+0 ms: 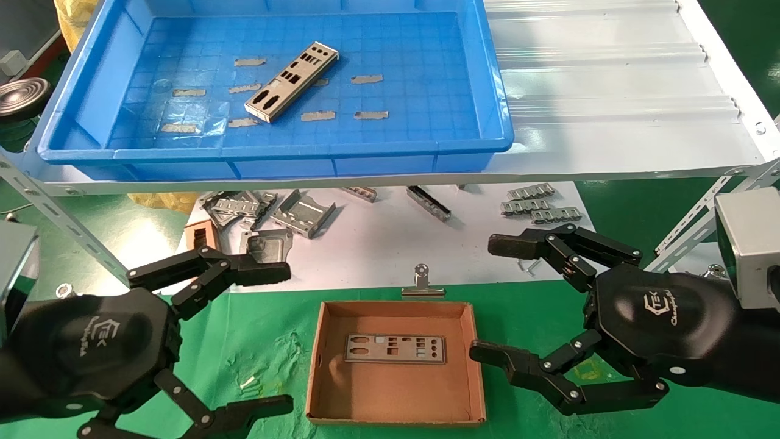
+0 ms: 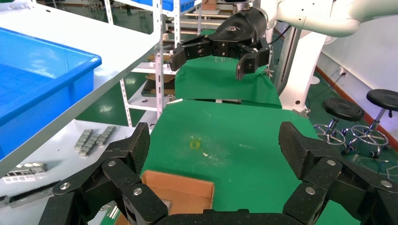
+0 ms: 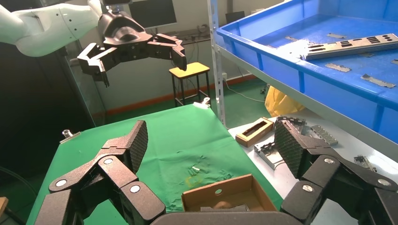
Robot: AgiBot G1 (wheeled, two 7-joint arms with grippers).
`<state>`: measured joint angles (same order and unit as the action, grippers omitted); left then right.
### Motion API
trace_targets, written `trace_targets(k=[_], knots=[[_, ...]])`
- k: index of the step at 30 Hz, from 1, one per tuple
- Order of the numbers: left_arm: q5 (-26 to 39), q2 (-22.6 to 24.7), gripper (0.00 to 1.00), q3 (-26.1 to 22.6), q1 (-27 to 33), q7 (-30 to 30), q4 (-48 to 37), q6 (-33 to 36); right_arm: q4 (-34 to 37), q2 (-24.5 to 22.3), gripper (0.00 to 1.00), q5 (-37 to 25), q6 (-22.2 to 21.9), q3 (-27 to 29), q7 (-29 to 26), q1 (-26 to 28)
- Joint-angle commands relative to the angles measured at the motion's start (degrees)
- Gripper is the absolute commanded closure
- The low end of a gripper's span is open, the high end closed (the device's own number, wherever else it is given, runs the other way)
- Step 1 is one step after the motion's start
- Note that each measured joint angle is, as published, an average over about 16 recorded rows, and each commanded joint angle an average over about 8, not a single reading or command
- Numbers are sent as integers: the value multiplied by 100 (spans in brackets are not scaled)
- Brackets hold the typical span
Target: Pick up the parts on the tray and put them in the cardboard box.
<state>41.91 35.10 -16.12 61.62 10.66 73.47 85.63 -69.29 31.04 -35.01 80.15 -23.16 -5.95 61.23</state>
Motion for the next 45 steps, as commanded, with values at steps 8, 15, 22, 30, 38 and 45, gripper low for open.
trace_targets(k=[8, 15, 22, 30, 38, 45], knots=[[0, 0, 0, 0, 0, 0, 0, 0, 0, 0, 76, 0, 0, 0, 0, 0], [0, 0, 0, 0, 0, 0, 0, 0, 0, 0, 100, 0, 0, 0, 0, 0], [0, 0, 0, 0, 0, 0, 0, 0, 0, 0, 100, 0, 0, 0, 0, 0], [0, 0, 0, 0, 0, 0, 0, 0, 0, 0, 100, 0, 0, 0, 0, 0], [0, 0, 0, 0, 0, 0, 0, 0, 0, 0, 100, 0, 0, 0, 0, 0], [0, 0, 0, 0, 0, 0, 0, 0, 0, 0, 100, 0, 0, 0, 0, 0]])
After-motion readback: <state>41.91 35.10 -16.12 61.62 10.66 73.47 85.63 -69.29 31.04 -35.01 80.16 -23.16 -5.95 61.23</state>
